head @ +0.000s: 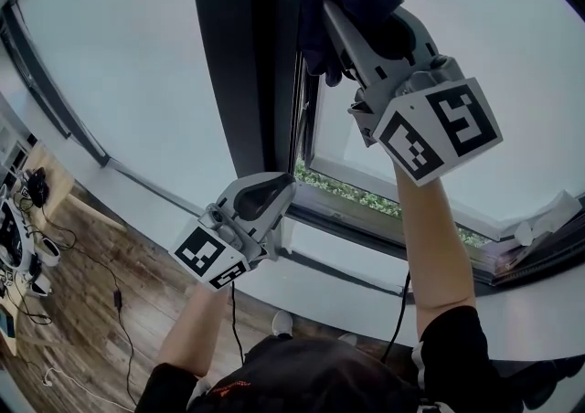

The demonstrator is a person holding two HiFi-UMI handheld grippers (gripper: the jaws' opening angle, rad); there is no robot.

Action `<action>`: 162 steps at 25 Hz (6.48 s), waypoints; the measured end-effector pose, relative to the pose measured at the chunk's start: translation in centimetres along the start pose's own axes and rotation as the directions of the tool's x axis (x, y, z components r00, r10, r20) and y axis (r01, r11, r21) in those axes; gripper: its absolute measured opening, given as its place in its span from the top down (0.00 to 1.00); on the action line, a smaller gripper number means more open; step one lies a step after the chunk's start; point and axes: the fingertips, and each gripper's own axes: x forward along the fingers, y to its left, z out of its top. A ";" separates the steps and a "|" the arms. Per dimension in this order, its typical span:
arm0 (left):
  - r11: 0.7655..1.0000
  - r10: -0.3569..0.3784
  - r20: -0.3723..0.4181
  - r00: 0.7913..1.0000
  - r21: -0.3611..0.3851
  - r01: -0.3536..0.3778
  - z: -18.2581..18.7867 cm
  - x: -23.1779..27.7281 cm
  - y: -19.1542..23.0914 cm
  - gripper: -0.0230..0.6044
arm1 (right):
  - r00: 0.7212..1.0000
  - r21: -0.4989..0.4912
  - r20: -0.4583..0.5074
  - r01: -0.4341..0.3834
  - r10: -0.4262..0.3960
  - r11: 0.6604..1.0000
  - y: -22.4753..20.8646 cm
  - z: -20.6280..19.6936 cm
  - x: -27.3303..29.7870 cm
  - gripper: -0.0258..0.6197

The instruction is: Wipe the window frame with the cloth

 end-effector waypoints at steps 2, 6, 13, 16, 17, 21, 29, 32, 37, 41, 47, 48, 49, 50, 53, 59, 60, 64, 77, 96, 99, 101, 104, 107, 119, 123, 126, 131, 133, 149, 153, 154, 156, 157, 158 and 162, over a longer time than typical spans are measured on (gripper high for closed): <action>1.000 0.003 -0.001 1.000 -0.003 -0.003 -0.3 0.0 0.0 0.90 | 1.000 0.008 0.002 -0.006 0.006 1.000 0.3 -0.3 0.0 0.83; 1.000 0.005 -0.002 1.000 -0.015 -0.005 -0.8 0.0 -0.1 0.90 | 1.000 0.020 0.001 -0.018 0.018 1.000 1.1 -0.7 0.1 0.83; 1.000 0.002 -0.014 1.000 -0.025 -0.003 -1.4 -0.1 -0.4 0.90 | 1.000 0.051 -0.014 -0.020 0.021 0.999 1.4 -2.2 -0.4 0.83; 1.000 0.006 -0.021 1.000 -0.028 -0.007 -1.6 -0.3 -0.3 0.90 | 1.000 0.066 -0.018 -0.023 0.024 0.998 1.7 -2.8 -0.6 0.83; 1.000 0.008 -0.024 1.000 -0.029 -0.009 -1.7 -0.4 -0.3 0.90 | 0.999 0.070 -0.019 -0.025 0.026 0.997 1.8 -3.1 -0.6 0.83; 0.999 0.011 -0.031 0.999 -0.037 -0.012 -2.0 -0.6 -0.2 0.90 | 0.999 0.088 -0.028 -0.032 0.035 0.996 2.3 -4.0 -0.8 0.83; 0.998 0.014 -0.052 0.999 -0.055 -0.017 -3.4 -0.4 -0.6 0.90 | 0.998 0.124 -0.050 -0.039 0.046 0.992 2.7 -6.2 -1.9 0.83; 0.998 0.015 -0.059 0.998 -0.059 -0.019 -3.8 -0.3 -0.8 0.90 | 0.997 0.138 -0.057 -0.040 0.048 0.990 2.7 -6.9 -2.3 0.83; 0.997 0.020 -0.073 0.997 -0.071 -0.026 -4.5 -0.4 -0.8 0.90 | 0.996 0.168 -0.069 -0.040 0.052 0.985 3.0 -8.4 -2.8 0.83; 0.996 0.024 -0.085 0.996 -0.079 -0.031 -5.3 -0.3 -1.0 0.90 | 0.995 0.185 -0.076 -0.042 0.057 0.982 3.1 -9.6 -3.4 0.83; 0.995 0.027 -0.100 0.995 -0.096 -0.036 -6.3 -0.3 -1.1 0.90 | 0.994 0.210 -0.091 -0.047 0.067 0.977 3.8 -11.3 -4.0 0.83; 0.994 0.027 -0.103 0.994 -0.099 -0.037 -6.5 -0.4 -1.2 0.90 | 0.993 0.216 -0.094 -0.047 0.069 0.975 3.9 -11.6 -4.2 0.83; 0.994 0.027 -0.106 0.994 -0.102 -0.038 -6.7 -0.4 -1.3 0.90 | 0.993 0.221 -0.097 -0.047 0.070 0.974 4.0 -11.9 -4.4 0.83; 0.994 0.028 -0.109 0.994 -0.103 -0.039 -6.8 -0.3 -1.3 0.90 | 0.993 0.225 -0.099 -0.047 0.071 0.973 4.0 -12.2 -4.5 0.83; 0.993 0.030 -0.113 0.993 -0.109 -0.042 -7.2 -0.3 -1.3 0.90 | 0.992 0.235 -0.106 -0.048 0.075 0.971 4.3 -13.0 -4.8 0.83; 0.990 0.038 -0.125 0.991 -0.130 -0.054 -8.5 -1.1 -1.0 0.90 | 0.988 0.255 -0.127 -0.052 0.087 0.965 5.5 -14.9 -5.2 0.83; 0.990 0.040 -0.128 0.991 -0.133 -0.057 -8.9 -1.2 -1.0 0.90 | 0.988 0.258 -0.129 -0.053 0.088 0.965 5.7 -15.5 -5.4 0.83; 0.986 0.047 -0.142 0.989 -0.150 -0.069 -9.9 -1.5 -0.9 0.90 | 0.983 0.277 -0.153 -0.053 0.099 0.959 6.3 -17.4 -6.0 0.83; 0.979 0.065 -0.169 0.984 -0.178 -0.095 -11.2 -2.1 -0.7 0.90 | 0.972 0.322 -0.203 -0.047 0.117 0.946 7.4 -20.8 -7.2 0.83; 0.963 0.090 -0.217 0.972 -0.230 -0.140 -15.3 -3.4 -0.7 0.90 | 0.950 0.402 -0.281 -0.014 0.138 0.915 10.3 -27.6 -9.9 0.83; 0.961 0.098 -0.223 0.970 -0.232 -0.150 -16.0 -3.6 -0.8 0.90 | 0.947 0.409 -0.289 -0.012 0.142 0.913 10.7 -28.4 -10.4 0.83; 0.960 0.103 -0.227 0.969 -0.232 -0.156 -16.5 -3.7 -1.0 0.90 | 0.945 0.408 -0.294 -0.011 0.143 0.913 10.9 -28.9 -10.9 0.83; 0.958 0.107 -0.230 0.967 -0.235 -0.162 -17.0 -4.0 -1.2 0.90 | 0.943 0.412 -0.301 -0.009 0.145 0.911 11.4 -29.6 -11.3 0.83; 0.957 0.111 -0.233 0.966 -0.239 -0.167 -17.1 -4.9 -1.1 0.90 | 0.940 0.419 -0.308 -0.005 0.148 0.908 12.5 -30.2 -11.2 0.83; 0.946 0.117 -0.264 0.957 -0.265 -0.189 -19.7 -5.3 -1.1 0.90 | 0.924 0.456 -0.349 0.023 0.155 0.890 13.2 -34.0 -13.0 0.84; 0.941 0.117 -0.271 0.955 -0.277 -0.194 -20.4 -5.7 -1.0 0.90 | 0.920 0.463 -0.358 0.030 0.157 0.886 13.8 -34.8 -13.3 0.83; 0.937 0.116 -0.281 0.953 -0.286 -0.199 -21.3 -5.9 -1.0 0.90 | 0.916 0.470 -0.369 0.040 0.156 0.882 13.9 -35.7 -13.6 0.83; 0.929 0.119 -0.302 0.946 -0.303 -0.214 -23.3 -6.2 -1.4 0.91 | 0.910 0.478 -0.386 0.056 0.152 0.877 14.2 -37.4 -14.5 0.84; 0.925 0.123 -0.305 0.945 -0.309 -0.220 -23.8 -6.4 -1.5 0.91 | 0.906 0.481 -0.394 0.061 0.154 0.875 14.4 -38.0 -14.9 0.84; 0.907 0.138 -0.330 0.934 -0.338 -0.253 -26.0 -8.6 -1.4 0.91 | 0.884 0.499 -0.441 0.101 0.152 0.861 16.1 -41.2 -16.2 0.84; 0.906 0.134 -0.332 0.934 -0.341 -0.251 -26.1 -8.9 -1.3 0.91 | 0.876 0.500 -0.456 0.108 0.156 0.859 16.6 -42.0 -16.5 0.84; 0.906 0.133 -0.334 0.933 -0.342 -0.251 -26.2 -9.0 -1.2 0.91 | 0.874 0.501 -0.460 0.110 0.157 0.859 16.8 -42.2 -16.6 0.84; 0.905 0.132 -0.335 0.933 -0.342 -0.251 -26.2 -9.1 -1.1 0.91 | 0.869 0.502 -0.469 0.113 0.160 0.857 17.1 -42.6 -16.6 0.84; 0.906 0.132 -0.335 0.933 -0.342 -0.251 -26.1 -9.2 -1.1 0.91 | 0.866 0.502 -0.473 0.115 0.161 0.857 17.2 -42.8 -16.7 0.84; 0.906 0.131 -0.334 0.933 -0.342 -0.250 -26.1 -9.2 -1.0 0.91 | 0.864 0.502 -0.476 0.117 0.161 0.857 17.3 -43.0 -16.7 0.84; 0.906 0.131 -0.338 0.932 -0.340 -0.250 -26.2 -9.0 -1.0 0.91 | 0.856 0.504 -0.490 0.124 0.164 0.855 17.5 -43.8 -17.2 0.84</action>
